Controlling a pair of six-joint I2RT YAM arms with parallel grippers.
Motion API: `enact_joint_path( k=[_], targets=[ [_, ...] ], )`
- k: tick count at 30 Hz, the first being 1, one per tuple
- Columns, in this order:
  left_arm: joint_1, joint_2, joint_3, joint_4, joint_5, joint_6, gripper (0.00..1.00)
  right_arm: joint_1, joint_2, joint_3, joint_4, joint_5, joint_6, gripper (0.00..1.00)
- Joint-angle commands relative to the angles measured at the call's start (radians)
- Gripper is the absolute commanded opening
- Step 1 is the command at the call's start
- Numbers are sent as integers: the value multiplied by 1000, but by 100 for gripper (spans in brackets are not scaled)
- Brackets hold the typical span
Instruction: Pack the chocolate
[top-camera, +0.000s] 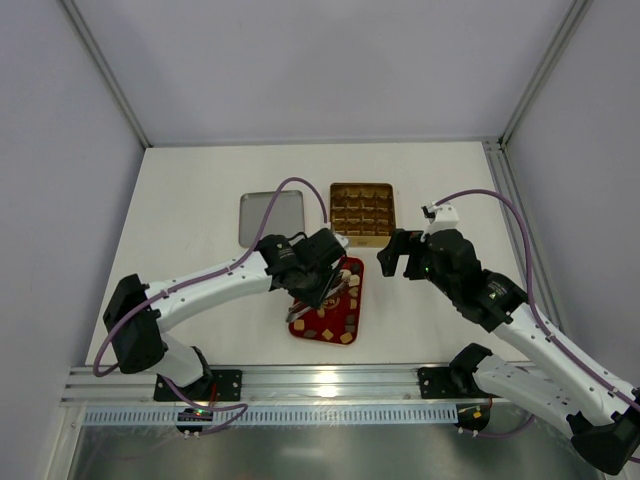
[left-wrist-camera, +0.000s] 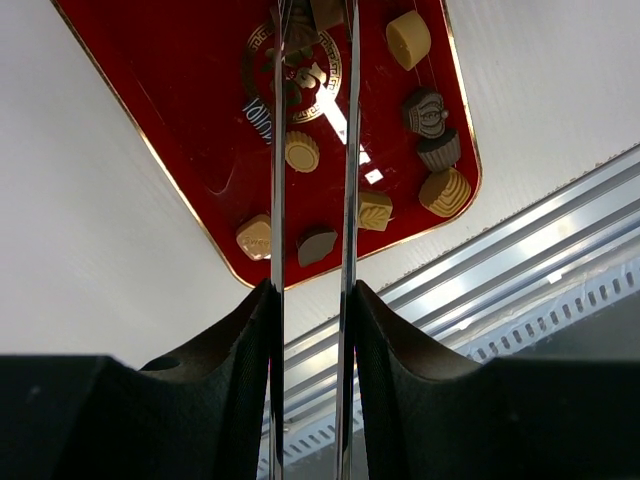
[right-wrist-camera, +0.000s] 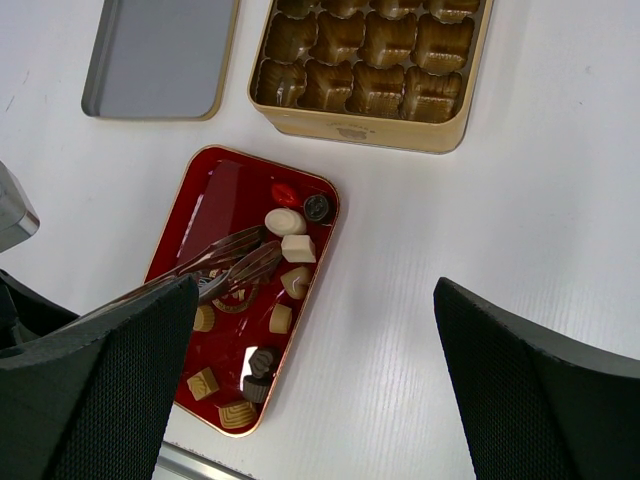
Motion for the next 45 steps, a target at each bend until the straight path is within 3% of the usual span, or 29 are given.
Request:
enact_joint_path(
  k=[1, 22, 32, 45],
  targets=[
    [-6, -20, 49, -20, -14, 17, 35, 1, -18, 1, 15, 18, 7, 100],
    [-18, 42, 86, -35, -8, 40, 34, -1, -19, -10, 15, 25, 5, 100],
    [-18, 35, 121, -55, -17, 41, 17, 1, -16, -7, 20, 23, 2, 100],
    [-18, 5, 223, -122, -58, 50, 12, 1, -7, -2, 24, 18, 1, 100]
  ],
)
